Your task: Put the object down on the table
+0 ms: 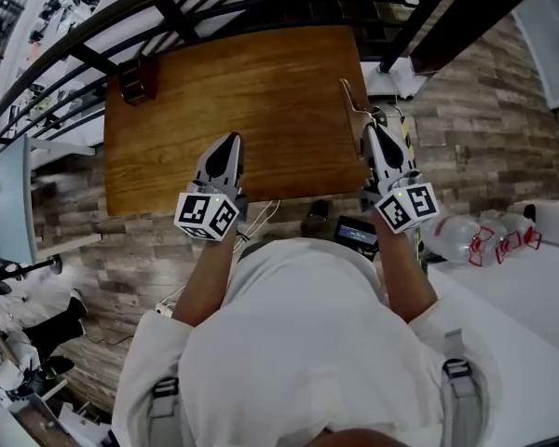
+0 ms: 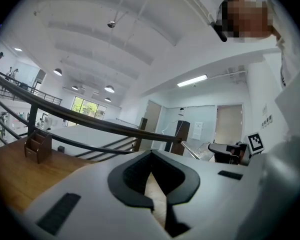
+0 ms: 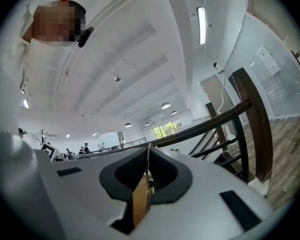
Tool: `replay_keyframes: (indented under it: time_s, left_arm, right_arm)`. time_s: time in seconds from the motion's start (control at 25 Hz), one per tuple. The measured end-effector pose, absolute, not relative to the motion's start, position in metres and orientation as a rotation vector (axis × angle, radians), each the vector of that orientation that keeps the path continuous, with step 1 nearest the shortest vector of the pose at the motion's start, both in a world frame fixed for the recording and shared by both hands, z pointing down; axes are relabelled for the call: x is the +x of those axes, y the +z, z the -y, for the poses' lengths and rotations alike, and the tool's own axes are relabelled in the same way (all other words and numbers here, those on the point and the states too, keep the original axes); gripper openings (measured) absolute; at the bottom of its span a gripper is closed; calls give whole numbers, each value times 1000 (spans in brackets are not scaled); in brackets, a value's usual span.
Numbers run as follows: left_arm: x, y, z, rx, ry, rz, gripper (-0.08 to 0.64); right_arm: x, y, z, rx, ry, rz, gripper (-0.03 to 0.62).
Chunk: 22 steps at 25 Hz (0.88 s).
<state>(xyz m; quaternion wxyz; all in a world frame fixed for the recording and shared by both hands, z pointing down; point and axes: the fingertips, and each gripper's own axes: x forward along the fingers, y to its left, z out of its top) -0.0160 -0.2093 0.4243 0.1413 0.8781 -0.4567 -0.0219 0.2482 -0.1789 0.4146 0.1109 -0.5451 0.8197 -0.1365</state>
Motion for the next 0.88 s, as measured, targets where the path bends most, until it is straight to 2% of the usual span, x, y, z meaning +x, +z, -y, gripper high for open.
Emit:
replay_keyframes:
  time_s: [0.88]
  left_arm:
    - [32, 433, 272, 2506, 27, 1405, 15]
  right_arm:
    - [301, 433, 299, -1475, -507, -2412, 29]
